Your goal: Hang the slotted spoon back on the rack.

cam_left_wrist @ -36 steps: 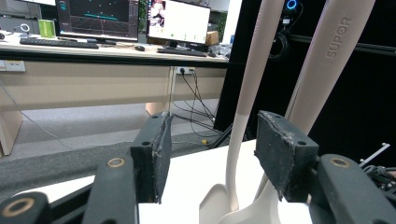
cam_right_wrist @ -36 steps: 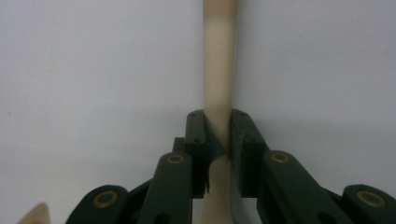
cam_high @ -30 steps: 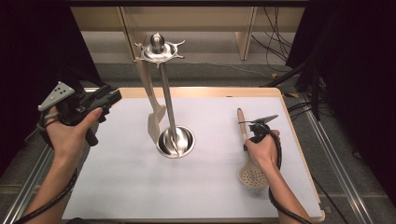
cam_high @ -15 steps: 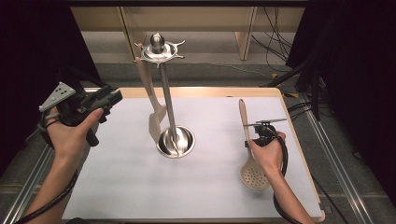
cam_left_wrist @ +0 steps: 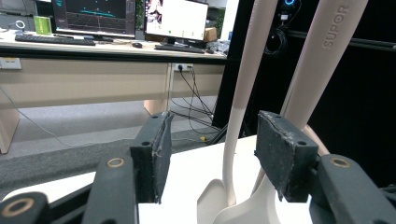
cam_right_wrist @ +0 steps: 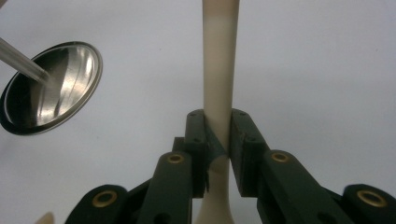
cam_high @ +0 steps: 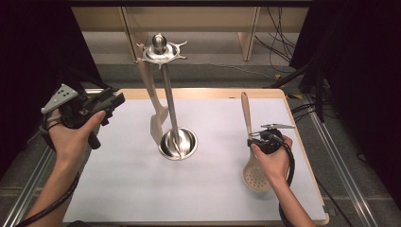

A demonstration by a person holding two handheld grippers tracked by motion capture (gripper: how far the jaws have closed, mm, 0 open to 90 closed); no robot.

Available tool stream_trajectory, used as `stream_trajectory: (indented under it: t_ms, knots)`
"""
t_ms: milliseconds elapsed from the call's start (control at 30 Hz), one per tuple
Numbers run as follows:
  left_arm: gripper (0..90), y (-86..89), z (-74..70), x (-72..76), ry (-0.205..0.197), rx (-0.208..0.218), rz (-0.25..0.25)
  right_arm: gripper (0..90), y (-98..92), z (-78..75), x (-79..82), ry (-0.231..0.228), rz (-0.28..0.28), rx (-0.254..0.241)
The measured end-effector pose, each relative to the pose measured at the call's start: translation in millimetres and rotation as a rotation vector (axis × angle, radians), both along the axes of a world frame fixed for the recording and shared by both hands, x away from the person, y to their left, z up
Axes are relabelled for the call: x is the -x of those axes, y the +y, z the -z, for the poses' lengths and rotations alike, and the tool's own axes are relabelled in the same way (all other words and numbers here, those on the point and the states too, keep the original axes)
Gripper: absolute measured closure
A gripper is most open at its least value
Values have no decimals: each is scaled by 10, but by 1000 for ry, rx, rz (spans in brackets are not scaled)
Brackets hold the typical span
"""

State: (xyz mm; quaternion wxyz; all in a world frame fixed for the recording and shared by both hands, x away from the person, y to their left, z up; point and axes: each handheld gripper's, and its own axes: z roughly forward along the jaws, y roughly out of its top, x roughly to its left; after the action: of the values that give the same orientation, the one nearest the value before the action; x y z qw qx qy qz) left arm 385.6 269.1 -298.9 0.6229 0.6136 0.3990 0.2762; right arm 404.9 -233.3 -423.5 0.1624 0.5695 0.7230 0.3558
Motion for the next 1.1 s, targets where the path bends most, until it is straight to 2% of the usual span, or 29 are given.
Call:
stream_trajectory:
  t_ms: [33, 67, 100, 133, 167, 200, 233, 300, 567, 600, 733, 800, 833, 867, 933, 967, 1000, 1033, 1067, 1100]
  knots:
    - [450, -2, 0, 2, 0, 0, 1, 794, 18, -22, 17, 1, 19, -18]
    - [449, -4, 1, 3, 0, 1, 2, 794, 6, -14, 13, -29, 7, -26]
    - [449, -4, 1, 4, 0, 1, 3, 794, -4, -39, 36, -33, 5, -17]
    - [449, -4, 2, 4, 0, 1, 2, 793, 31, -48, 57, -25, 38, -52]
    - [449, -4, 2, 4, 0, 2, 3, 794, -2, -47, 44, -56, 10, -24]
    - [449, -5, 3, 4, 0, 2, 2, 794, -3, -57, 52, -64, 11, -25]
    - [449, -7, 4, 3, 1, 2, 3, 794, 29, -77, 82, -38, 42, -53]
    - [449, -8, 7, 2, 1, -2, 4, 794, -6, -89, 75, -78, 8, -36]
    - [449, -31, 16, 1, 4, -5, 10, 794, 58, -148, 168, -133, 0, -53]
    - [448, -34, 14, 3, 4, -4, 12, 793, 45, -162, 176, -147, -15, -40]
    - [448, -46, 11, 10, 0, -4, 18, 793, 48, -184, 204, -194, -19, -52]
    - [449, -59, 15, 6, 1, -4, 20, 793, 50, -201, 225, -206, -22, -48]
    - [448, -63, 17, 4, 2, -5, 21, 793, 77, -214, 251, -197, -6, -68]
    - [448, -71, 21, 1, 4, -3, 23, 793, 61, -215, 245, -215, -29, -61]
    - [449, -83, 24, -9, 6, -10, 25, 793, 72, -225, 261, -228, -31, -54]
    - [448, -93, 22, -12, 6, -11, 25, 793, 107, -239, 288, -217, -18, -86]
    - [448, -100, 20, -14, 6, -11, 26, 794, 87, -237, 275, -236, -45, -61]
    - [449, -108, 18, -16, 6, -13, 29, 793, 90, -243, 283, -234, -54, -69]
    - [449, -119, 17, -16, 4, -14, 28, 793, 120, -253, 308, -209, -35, -83]
    - [448, -129, 16, -16, 5, -12, 29, 793, 105, -245, 294, -235, -55, -76]
